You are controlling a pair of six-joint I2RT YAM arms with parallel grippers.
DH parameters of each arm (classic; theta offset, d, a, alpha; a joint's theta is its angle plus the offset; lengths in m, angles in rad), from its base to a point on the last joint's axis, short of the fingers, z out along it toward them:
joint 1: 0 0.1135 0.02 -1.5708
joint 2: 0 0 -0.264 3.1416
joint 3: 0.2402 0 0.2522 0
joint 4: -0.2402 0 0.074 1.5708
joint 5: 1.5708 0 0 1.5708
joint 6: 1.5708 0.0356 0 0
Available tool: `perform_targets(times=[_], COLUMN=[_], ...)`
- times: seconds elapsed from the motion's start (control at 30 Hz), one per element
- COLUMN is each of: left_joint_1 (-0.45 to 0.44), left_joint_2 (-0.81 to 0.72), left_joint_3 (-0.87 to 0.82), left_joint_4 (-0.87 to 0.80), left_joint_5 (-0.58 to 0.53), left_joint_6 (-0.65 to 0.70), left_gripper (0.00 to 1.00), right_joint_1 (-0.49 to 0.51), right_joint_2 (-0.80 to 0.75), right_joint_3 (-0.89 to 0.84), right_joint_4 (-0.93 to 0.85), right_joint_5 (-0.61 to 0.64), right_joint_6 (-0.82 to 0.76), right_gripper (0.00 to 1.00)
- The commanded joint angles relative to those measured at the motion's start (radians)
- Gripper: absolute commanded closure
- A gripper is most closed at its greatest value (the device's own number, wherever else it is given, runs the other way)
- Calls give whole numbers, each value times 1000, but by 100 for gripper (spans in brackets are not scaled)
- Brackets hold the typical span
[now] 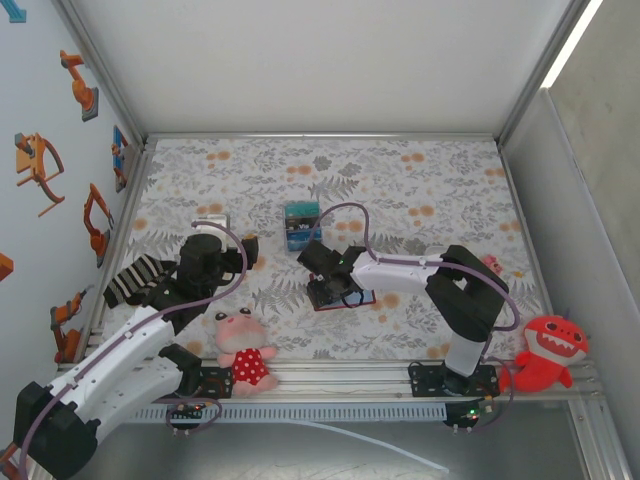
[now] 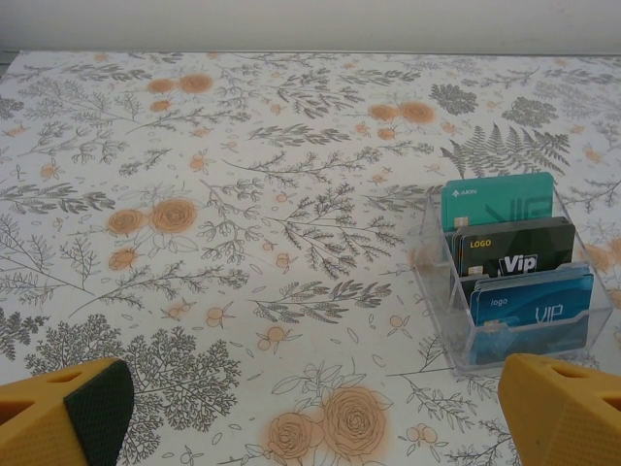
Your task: Take the credit cards out of the card holder
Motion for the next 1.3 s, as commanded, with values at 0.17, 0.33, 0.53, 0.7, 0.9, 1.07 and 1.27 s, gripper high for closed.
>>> perform_targets(times=[0.17, 0.33, 0.53, 0.7, 0.9, 1.07, 1.27], left_joint_1=[2, 2, 2, 0, 0, -3, -24], left_joint_2=[-5, -3, -4, -9, -24, -35, -31], left_joint_3=[14, 22, 26, 34, 35, 39, 62], left_joint_4=[-6, -10, -11, -16, -26, -26, -18], left_joint_5=[5, 11, 17, 20, 23, 27, 27], left_joint_6=[-15, -14, -16, -16, -16, -10, 14], left_gripper=[3, 3, 3, 3, 3, 3, 3], right_joint_1=[3, 4, 4, 4, 3, 2, 2], right_joint_2=[17, 3, 9, 30, 32, -5, -50], right_joint_3=[-23, -38, -51, -62, -70, -73, -73], right_joint_4=[11, 39, 33, 30, 22, 22, 21], right_joint_5=[19, -30, 8, 50, 78, 108, 156], right_joint_6=[-2, -4, -5, -9, -12, -10, -5], right_gripper=[48, 47, 49, 50, 54, 61, 70])
